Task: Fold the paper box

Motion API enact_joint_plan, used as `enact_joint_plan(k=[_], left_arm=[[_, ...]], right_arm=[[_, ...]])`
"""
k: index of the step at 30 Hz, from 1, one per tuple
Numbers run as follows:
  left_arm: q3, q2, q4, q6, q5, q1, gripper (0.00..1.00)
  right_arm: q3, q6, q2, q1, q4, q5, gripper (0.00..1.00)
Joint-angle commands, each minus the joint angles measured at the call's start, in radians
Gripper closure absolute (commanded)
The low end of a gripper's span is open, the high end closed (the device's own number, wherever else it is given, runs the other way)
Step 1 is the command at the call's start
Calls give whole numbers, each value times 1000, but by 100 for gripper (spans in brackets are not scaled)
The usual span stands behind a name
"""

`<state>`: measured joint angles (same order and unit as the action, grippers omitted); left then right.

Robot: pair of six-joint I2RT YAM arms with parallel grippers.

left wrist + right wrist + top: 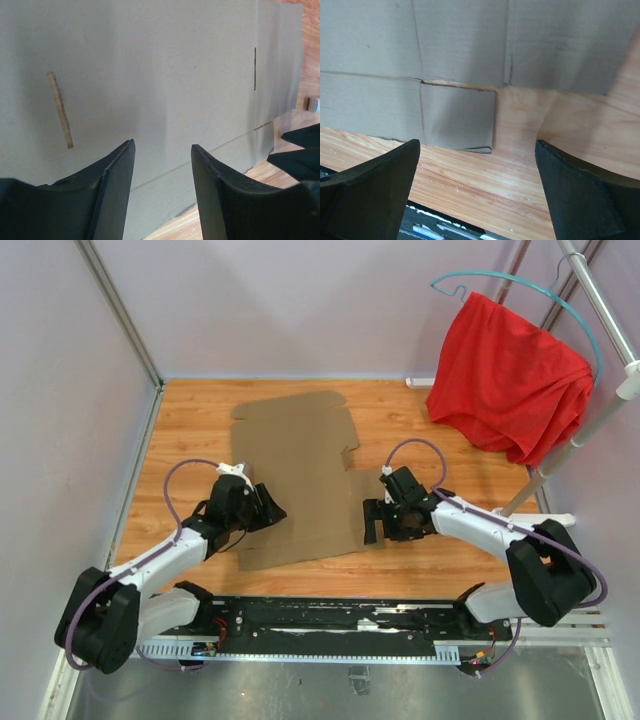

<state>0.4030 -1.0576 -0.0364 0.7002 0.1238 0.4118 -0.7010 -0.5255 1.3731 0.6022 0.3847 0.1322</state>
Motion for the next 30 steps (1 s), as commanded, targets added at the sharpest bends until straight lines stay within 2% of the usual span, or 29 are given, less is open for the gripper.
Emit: enact_joint_plan(k=[1, 14, 30], left_arm=[[60, -84, 81, -28, -29, 25, 46], [88, -409, 171, -30, -41, 67, 46], [44, -467, 237, -6, -38, 82, 47]], right_arm=[[-14, -13, 64, 36, -21, 22, 1], [-58, -39, 122, 97, -28, 55, 0], [-180, -54, 58, 167, 55, -13, 1]])
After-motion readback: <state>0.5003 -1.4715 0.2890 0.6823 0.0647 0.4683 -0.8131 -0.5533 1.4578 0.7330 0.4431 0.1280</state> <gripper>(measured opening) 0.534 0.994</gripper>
